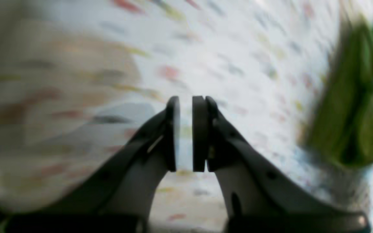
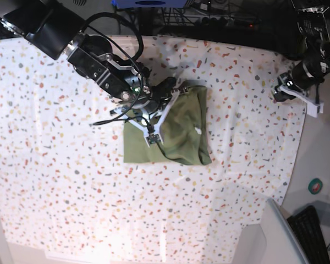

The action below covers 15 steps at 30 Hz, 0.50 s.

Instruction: Layout the t-shirt on the table in an organized manner, then fold the t-shirt properly

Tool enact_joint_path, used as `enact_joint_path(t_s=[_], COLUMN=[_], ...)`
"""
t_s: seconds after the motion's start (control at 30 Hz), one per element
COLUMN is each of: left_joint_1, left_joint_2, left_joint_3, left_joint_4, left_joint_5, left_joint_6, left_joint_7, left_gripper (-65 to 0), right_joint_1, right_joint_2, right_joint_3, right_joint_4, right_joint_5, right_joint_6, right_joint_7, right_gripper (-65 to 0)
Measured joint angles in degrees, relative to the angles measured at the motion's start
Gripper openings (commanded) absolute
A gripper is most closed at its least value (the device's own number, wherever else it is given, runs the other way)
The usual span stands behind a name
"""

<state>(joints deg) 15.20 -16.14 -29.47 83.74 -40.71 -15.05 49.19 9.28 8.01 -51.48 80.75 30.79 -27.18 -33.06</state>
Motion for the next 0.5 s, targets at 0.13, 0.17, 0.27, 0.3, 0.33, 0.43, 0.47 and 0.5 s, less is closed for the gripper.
enact_joint_path(t_s=[0.13,0.17,0.27,0.3,0.33,0.43,0.47,0.5], left_joint_1=[-0.2,-0.4,-1.6,-2.6,-3.8,-8.0,-9.1,-9.9], left_joint_2=[2.1,3.0,6.1,6.6,7.0,7.5,7.5,7.5], left_joint_3=[8.6,10.6,16.5,18.6,20.6,26.7,28.5,30.1], left_joint_4=[7.8,9.4,11.0,10.7,9.9,4.7,2.6,0.6], left_joint_5=[-0.3,-0.2,-0.6,-0.1,-0.1,-0.2,-0.4,-0.2], left_joint_6=[0.0,-0.2,-0.4,-0.2,-0.3,-0.1,1.5,3.4], left_joint_7=[-0.4,-0.2,0.1,0.6,0.5,-0.3,-0.3,-0.2], left_gripper=[-59.7,-61.9,-65.0,-65.0,-65.0,-65.0,-65.0,-65.0], right_joint_1=[-2.1,-2.7,-4.2,-4.4,-4.5,-5.9,-6.5,-7.0], right_joint_2=[4.5,5.7,8.5,9.0,9.4,9.6,9.7,9.8], right_joint_3=[0.3,0.3,0.2,0.3,0.3,3.3,4.4,5.0], right_joint_4=[7.1,8.1,9.6,9.7,9.7,9.8,9.9,10.0], right_joint_5=[-0.1,-0.2,0.1,0.1,0.1,0.1,0.1,0.0], right_joint_6=[-0.1,-0.1,0.0,0.0,0.0,0.0,0.0,0.0], right_joint_7=[0.3,0.2,-0.2,0.0,0.0,0.4,0.2,0.2], right_gripper=[-65.0,-65.0,-65.0,-65.0,-65.0,-65.0,-65.0,-65.0])
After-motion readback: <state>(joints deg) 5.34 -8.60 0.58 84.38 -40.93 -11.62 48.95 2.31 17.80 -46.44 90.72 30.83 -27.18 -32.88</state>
